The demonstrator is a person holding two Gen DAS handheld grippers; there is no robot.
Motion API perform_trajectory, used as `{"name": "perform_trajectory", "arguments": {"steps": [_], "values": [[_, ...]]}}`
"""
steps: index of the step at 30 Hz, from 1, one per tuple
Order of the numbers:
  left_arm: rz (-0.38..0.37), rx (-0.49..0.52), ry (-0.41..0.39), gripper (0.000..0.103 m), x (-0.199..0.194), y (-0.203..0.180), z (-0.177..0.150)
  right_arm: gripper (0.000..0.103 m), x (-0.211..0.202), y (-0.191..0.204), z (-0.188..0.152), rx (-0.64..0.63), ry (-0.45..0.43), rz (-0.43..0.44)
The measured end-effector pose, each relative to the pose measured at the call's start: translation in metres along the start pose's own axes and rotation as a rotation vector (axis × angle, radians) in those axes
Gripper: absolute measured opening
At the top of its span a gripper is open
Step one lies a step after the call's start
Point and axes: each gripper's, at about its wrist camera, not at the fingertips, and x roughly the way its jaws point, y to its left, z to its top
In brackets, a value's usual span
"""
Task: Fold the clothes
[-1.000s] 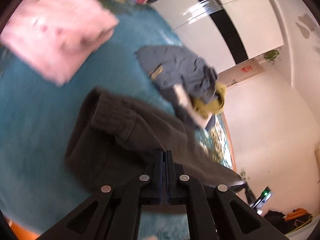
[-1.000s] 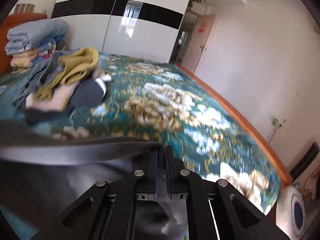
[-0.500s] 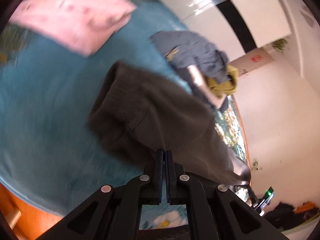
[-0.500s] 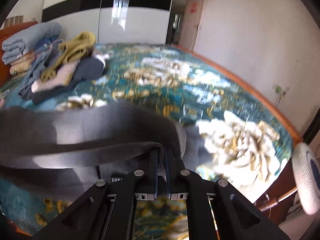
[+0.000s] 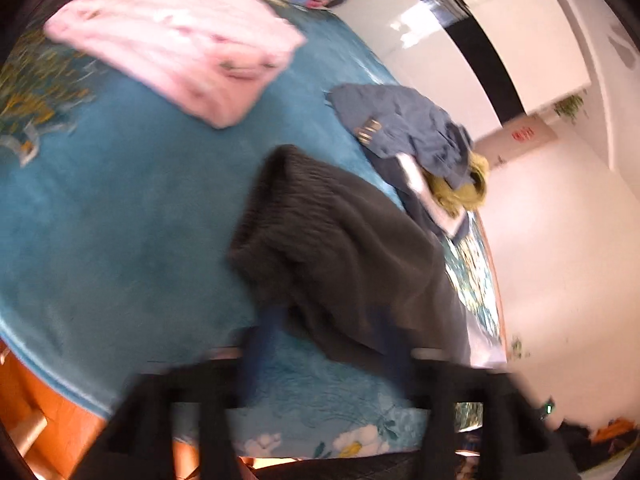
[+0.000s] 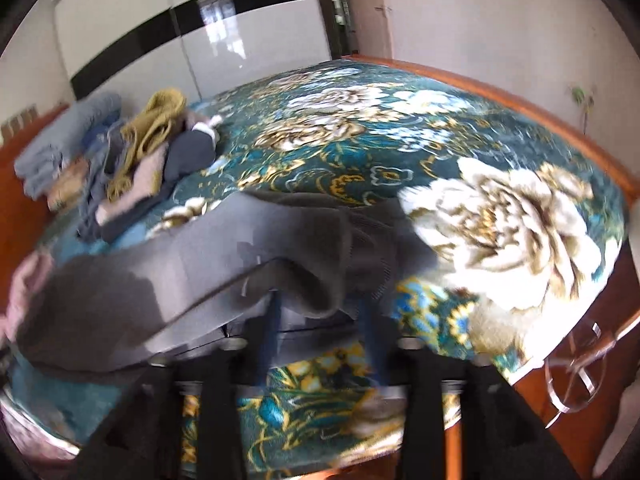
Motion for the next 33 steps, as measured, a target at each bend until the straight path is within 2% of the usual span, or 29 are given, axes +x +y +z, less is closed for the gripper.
{"name": "perform_trajectory", "arguments": {"steps": [3,5,7,9,11,13,16,19,24,26,29,32,33], "values": [[-0.064,-0.093,0.024,0.073,0.014,0.017,0.0,0.064,0.0,-0.019,-0.005,0.102,0.051,0.123],[-0.097,-0.134,0.036,0.077,0.024,0.022,0.001,0.064,0.01,-0.031,-0.011,0.193,0.112,0.223],[-0.123,-0.131,0.03,0.082,0.03,0.02,0.001,0.066,0.02,-0.035,-0.015,0.26,0.139,0.282],[-0.142,-0.108,0.019,0.09,0.036,0.015,0.002,0.082,0.032,-0.04,-0.019,0.336,0.158,0.34],[-0.132,-0.089,-0.002,0.1,0.04,0.013,0.002,0.087,0.043,-0.05,-0.022,0.443,0.15,0.365],[-0.111,-0.094,-0.016,0.103,0.047,0.012,0.004,0.089,0.052,-0.064,-0.024,0.563,0.127,0.397],[-0.094,-0.09,-0.035,0.103,0.061,0.006,0.013,0.09,0.059,-0.074,-0.02,0.641,0.083,0.416],[-0.084,-0.092,-0.041,0.103,0.069,0.003,0.021,0.091,0.064,-0.077,-0.009,0.663,0.043,0.393],[-0.075,-0.093,-0.05,0.102,0.075,0.001,0.024,0.091,0.079,-0.078,0.008,0.668,0.028,0.363],[-0.07,-0.097,-0.056,0.096,0.072,0.002,0.024,0.092,0.081,-0.077,0.013,0.657,0.038,0.362],[-0.074,-0.104,-0.061,0.088,0.068,0.003,0.025,0.092,0.079,-0.09,0.012,0.721,0.006,0.442],[-0.097,-0.127,-0.057,0.087,0.069,0.009,0.028,0.092,0.078,-0.106,0.003,0.81,-0.034,0.533],[-0.095,-0.13,-0.055,0.087,0.071,0.01,0.028,0.091,0.078,-0.107,0.001,0.815,-0.034,0.539]]}}
